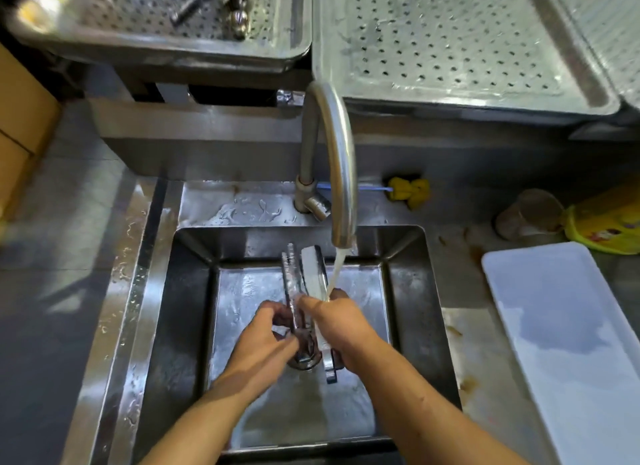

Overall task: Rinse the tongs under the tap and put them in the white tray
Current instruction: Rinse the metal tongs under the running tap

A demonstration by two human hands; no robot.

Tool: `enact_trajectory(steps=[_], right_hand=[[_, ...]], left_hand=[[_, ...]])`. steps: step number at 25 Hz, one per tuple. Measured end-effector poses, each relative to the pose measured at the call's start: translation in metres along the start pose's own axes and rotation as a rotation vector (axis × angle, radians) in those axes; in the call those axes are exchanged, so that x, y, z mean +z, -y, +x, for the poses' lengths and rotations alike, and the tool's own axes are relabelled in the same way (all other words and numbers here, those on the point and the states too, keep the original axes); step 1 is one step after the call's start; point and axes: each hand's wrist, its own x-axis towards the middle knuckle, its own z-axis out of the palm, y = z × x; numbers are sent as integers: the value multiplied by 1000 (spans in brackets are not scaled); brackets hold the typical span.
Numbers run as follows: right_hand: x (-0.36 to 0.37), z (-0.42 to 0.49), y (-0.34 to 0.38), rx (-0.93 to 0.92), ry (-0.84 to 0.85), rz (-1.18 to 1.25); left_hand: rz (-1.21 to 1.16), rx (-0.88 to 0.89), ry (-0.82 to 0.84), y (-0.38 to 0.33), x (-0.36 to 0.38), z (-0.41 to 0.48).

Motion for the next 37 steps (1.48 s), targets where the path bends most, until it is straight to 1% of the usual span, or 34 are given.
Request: enact_trajectory(steps=[2, 4, 8, 11, 14, 15, 17, 20, 21, 22, 25, 26, 28, 30, 33, 35, 37], right_hand=[[-3, -5, 4, 2, 15, 55], [-9, -7, 7, -2, 41, 65], [-21, -8, 9, -24, 3, -54], [-20, -11, 10, -24, 1, 24], [-16, -12, 11, -18, -12, 77], [-15, -10, 11, -20, -14, 90], [-14, -9, 13, -27, -19, 121], [-17, -10, 12, -37, -58, 90], [-18, -11, 11, -38, -67, 61], [-19, -12, 9, -42, -72, 34], [-21, -15, 7, -113, -106, -89], [-21, -17, 5, -161, -111, -160], [-21, -26, 2, -231, -67, -267], [-18, -35, -2, -252, -26, -350], [-19, -41, -2, -284, -107, -536], [-24, -44, 0, -286, -140, -593], [-29, -48, -1, -314, -123, -653]], left_hand=[[28, 34, 53, -23, 1, -13], [75, 59, 72, -37, 4, -18], [86, 69, 183, -51, 3, -21], [6, 50, 245, -50, 1, -20], [-254, -28, 268, -51, 7, -17], [-283, -60, 273, -52, 11, -17], [-180, -45, 306, -51, 21, -17], [137, 59, 190, -52, 38, -13], [207, 58, 166, -55, 40, -16], [182, 48, 160, -59, 39, -16], [-274, -94, 170, -67, 40, -13], [-334, -99, 155, -70, 42, -7], [-403, -88, 80, -76, 43, 6], [-464, -146, -3, -82, 44, 18], [-501, -252, 42, -89, 50, 25], [-476, -264, 49, -91, 56, 26], [-459, -262, 25, -93, 61, 24]])
